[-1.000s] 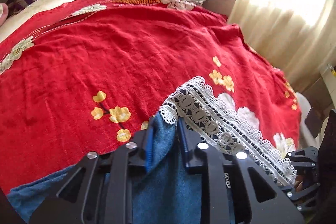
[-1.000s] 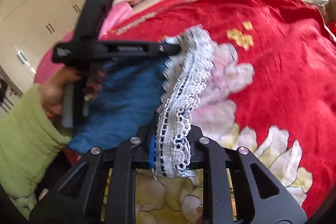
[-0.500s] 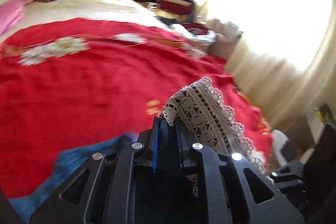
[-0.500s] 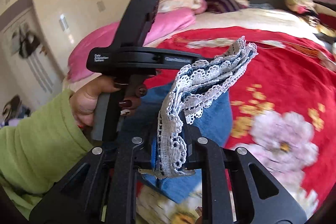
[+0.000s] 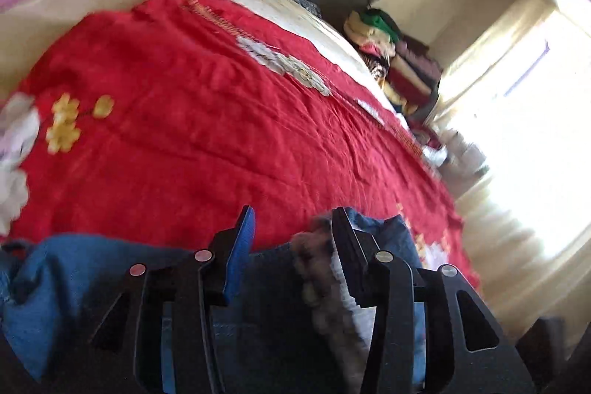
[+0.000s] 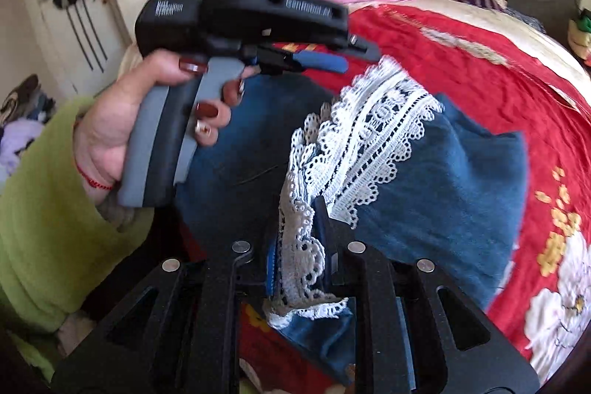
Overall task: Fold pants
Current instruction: 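Lift the lace hem with both grippers and fold it over the denim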
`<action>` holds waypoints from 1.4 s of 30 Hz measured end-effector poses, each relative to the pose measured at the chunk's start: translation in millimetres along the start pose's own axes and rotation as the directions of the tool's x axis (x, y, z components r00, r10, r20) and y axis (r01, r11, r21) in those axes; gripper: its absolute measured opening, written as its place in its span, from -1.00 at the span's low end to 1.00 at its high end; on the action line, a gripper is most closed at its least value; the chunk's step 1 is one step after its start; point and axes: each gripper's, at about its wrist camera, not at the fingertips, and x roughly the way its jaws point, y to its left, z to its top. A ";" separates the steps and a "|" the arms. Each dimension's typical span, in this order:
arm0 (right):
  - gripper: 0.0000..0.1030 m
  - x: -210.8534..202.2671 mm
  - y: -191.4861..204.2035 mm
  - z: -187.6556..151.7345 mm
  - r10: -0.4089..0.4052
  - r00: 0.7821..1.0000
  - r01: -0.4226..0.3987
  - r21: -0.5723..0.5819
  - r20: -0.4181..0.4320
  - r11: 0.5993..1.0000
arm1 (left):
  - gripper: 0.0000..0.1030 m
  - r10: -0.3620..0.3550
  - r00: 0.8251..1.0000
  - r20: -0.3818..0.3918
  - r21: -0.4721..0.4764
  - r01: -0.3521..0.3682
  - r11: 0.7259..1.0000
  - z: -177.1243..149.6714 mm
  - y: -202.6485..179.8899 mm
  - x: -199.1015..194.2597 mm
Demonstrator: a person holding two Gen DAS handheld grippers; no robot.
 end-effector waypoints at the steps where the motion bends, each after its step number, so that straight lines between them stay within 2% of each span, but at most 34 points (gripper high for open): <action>1: -0.53 3.7 6.8 -0.9 0.025 1.000 -0.025 -0.013 -0.009 1.000 | -0.18 -0.019 1.000 0.002 -0.017 0.019 1.000 -0.3 3.6 -0.5; 2: -0.34 4.0 13.0 -0.7 0.048 0.999 -0.049 -0.034 -0.020 0.998 | -0.17 -0.024 1.000 0.000 -0.025 0.024 0.999 -0.7 5.6 0.4; 4: -0.30 -5.0 17.1 1.3 0.074 0.997 -0.074 -0.053 -0.002 0.996 | -0.17 -0.023 1.000 -0.013 -0.012 0.023 1.000 -4.4 2.5 4.4; 6: -0.24 -21.8 15.2 5.4 0.089 0.996 -0.087 -0.063 0.024 0.994 | 0.15 -0.030 0.999 -0.036 0.002 0.030 1.000 -7.2 -2.5 7.8; 8: -0.05 -45.1 0.8 13.0 0.043 0.995 -0.038 -0.058 0.089 0.998 | 0.29 -0.036 0.998 -0.051 0.009 0.037 0.999 -7.1 -6.5 13.3; 10: 0.03 -62.0 -28.7 19.9 -0.067 0.989 0.068 -0.005 0.128 0.998 | 0.38 -0.014 0.997 -0.072 0.010 0.015 1.000 -5.8 -7.9 20.4; 12: 0.13 -69.1 -69.0 25.8 -0.150 0.981 0.137 0.101 0.126 0.985 | 0.44 0.024 0.995 -0.093 0.006 -0.023 1.000 -4.1 -7.4 28.7; 15: 0.16 -56.2 -119.0 32.6 -0.176 0.983 0.161 0.215 0.053 0.963 | 0.49 0.062 0.990 -0.130 0.011 -0.061 0.998 -3.6 -6.9 39.7; 17: 0.16 -40.9 -149.1 32.5 -0.163 0.987 0.155 0.282 0.004 0.947 | 0.48 0.086 0.987 -0.139 0.028 -0.083 0.996 -3.1 -10.6 46.4; 18: 0.16 -34.3 -161.5 33.9 -0.161 0.987 0.154 0.317 -0.003 0.936 | 0.37 0.094 0.986 -0.141 0.031 -0.091 0.995 -2.2 -12.0 49.2; 19: 0.16 -24.1 -178.4 34.1 -0.114 0.993 0.110 0.362 -0.010 0.926 | 0.16 0.097 0.985 -0.144 0.037 -0.092 0.995 -2.4 -14.0 52.2; 20: 0.16 -18.3 -184.6 33.0 -0.099 0.995 0.095 0.391 -0.011 0.916 | -0.57 0.077 0.985 -0.154 0.033 -0.073 0.997 -3.7 -14.5 55.6; 21: 0.16 -10.8 -195.0 32.1 -0.074 0.997 0.071 0.432 -0.010 0.899 | -0.73 0.039 0.985 -0.166 0.011 -0.038 0.999 -5.8 -14.7 59.4; 22: 0.07 -1.3 -207.0 28.1 -0.014 1.000 0.019 0.464 -0.013 0.885 | -0.74 0.054 0.986 -0.158 0.023 -0.051 0.998 -7.3 -17.7 58.6; 23: -0.62 7.0 -211.3 26.4 0.018 1.000 -0.005 0.484 -0.023 0.875 | -0.75 0.062 0.987 -0.148 0.037 -0.057 0.998 -8.0 -20.6 56.5; 24: -0.92 13.5 -212.8 23.3 0.074 0.997 -0.050 0.491 -0.030 0.870 | -0.75 0.053 0.990 -0.131 0.041 -0.048 0.998 -7.8 -23.5 50.2; 25: -0.91 11.2 -206.8 23.3 0.089 0.996 -0.071 0.475 -0.017 0.877 | -0.75 0.029 0.994 -0.102 0.043 -0.025 0.999 -7.4 -27.4 38.6; 26: -0.90 1.4 -193.4 22.7 0.057 0.998 -0.057 0.429 0.012 0.902 | -0.75 0.029 0.997 -0.069 0.068 -0.025 0.997 -7.5 -33.0 27.4; 28: -0.83 -5.7 -183.6 26.1 0.013 0.999 -0.028 0.376 0.043 0.926 | -0.74 0.103 0.994 -0.037 0.143 -0.097 0.985 -9.9 -43.3 23.3; 30: -0.77 7.5 -171.4 32.0 -0.094 0.995 0.093 0.302 -0.010 0.949 | -0.66 0.162 0.986 -0.048 0.172 -0.152 0.973 -12.9 -43.5 32.6; 31: -0.67 13.8 -167.2 32.1 -0.129 0.991 0.132 0.273 -0.028 0.953 | -0.62 0.191 0.980 -0.058 0.172 -0.179 0.969 -14.4 -39.5 39.7; 32: -0.55 18.3 -162.8 31.1 -0.176 0.983 0.182 0.245 -0.046 0.952 | -0.49 0.203 0.977 -0.064 0.169 -0.190 0.967 -15.2 -36.2 41.9; 33: -0.54 20.6 -158.3 29.4 -0.212 0.976 0.219 0.221 -0.057 0.950 | -0.29 0.214 0.975 -0.060 0.168 -0.201 0.965 -15.3 -34.2 42.2; 36: -0.42 7.1 -158.3 23.3 -0.246 0.969 0.247 0.212 -0.028 0.946 | -0.10 0.233 0.972 -0.039 0.169 -0.223 0.960 -14.9 -33.0 32.5; 37: -0.30 -1.1 -161.5 20.0 -0.252 0.968 0.249 0.218 -0.013 0.944 | -0.07 0.234 0.972 -0.026 0.165 -0.226 0.960 -14.8 -34.6 24.2; 40: -0.06 -28.4 -156.3 14.9 -0.237 0.970 0.218 0.228 0.060 0.949 | 0.05 0.240 0.971 0.015 0.176 -0.239 0.955 -16.1 -43.2 -1.7; 41: 0.01 -36.7 -151.1 12.7 -0.241 0.968 0.219 0.226 0.073 0.949 | 0.20 0.256 0.966 0.028 0.186 -0.257 0.948 -18.9 -46.0 -11.6; 42: 0.03 -47.4 -144.8 7.5 -0.235 0.968 0.210 0.226 0.089 0.951 | 0.24 0.270 0.962 0.037 0.192 -0.272 0.943 -21.7 -47.7 -18.1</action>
